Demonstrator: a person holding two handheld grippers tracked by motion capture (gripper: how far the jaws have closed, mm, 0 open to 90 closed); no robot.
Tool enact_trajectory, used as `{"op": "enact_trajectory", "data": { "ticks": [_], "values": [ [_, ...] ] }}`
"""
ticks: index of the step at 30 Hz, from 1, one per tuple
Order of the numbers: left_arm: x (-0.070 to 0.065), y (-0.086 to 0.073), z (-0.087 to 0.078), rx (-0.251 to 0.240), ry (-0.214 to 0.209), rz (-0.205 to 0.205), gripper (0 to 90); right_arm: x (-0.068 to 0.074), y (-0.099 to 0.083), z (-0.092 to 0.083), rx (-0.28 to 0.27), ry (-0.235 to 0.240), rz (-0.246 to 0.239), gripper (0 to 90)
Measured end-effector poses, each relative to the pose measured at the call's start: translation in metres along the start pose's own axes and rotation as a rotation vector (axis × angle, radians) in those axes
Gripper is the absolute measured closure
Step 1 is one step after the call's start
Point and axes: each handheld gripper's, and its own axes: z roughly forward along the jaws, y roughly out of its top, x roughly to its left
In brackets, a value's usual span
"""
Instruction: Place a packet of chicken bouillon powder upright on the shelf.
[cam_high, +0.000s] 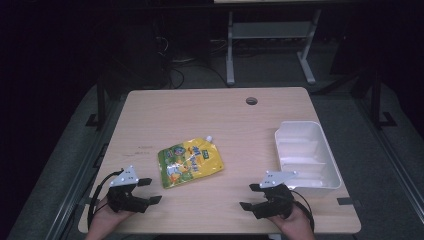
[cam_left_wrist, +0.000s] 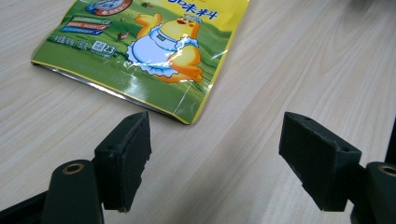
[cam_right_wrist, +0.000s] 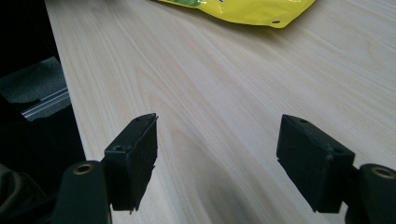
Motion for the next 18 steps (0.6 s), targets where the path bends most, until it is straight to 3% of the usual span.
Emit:
{"op": "enact_trajectory", "data": {
  "ticks": [9, 14, 18],
  "values": [
    [0.0043, -0.0004, -0.0003, -0.007, 0.065, -0.030, 27.0, 0.0003, -0.0011, 0.0027, 0.025, 0.013, 0.000, 27.9],
    [0.0068, 0.0019, 0.0006, -0.007, 0.070, -0.035, 29.5, -0.0010, -0.0011, 0.0026, 0.019, 0.010, 0.010, 26.6],
    [0.0104, 0.0051, -0.0022, -0.035, 0.045, -0.053, 35.9, -0.0003, 0.0008, 0.0044, 0.027, 0.039, 0.033, 24.9]
  ]
}}
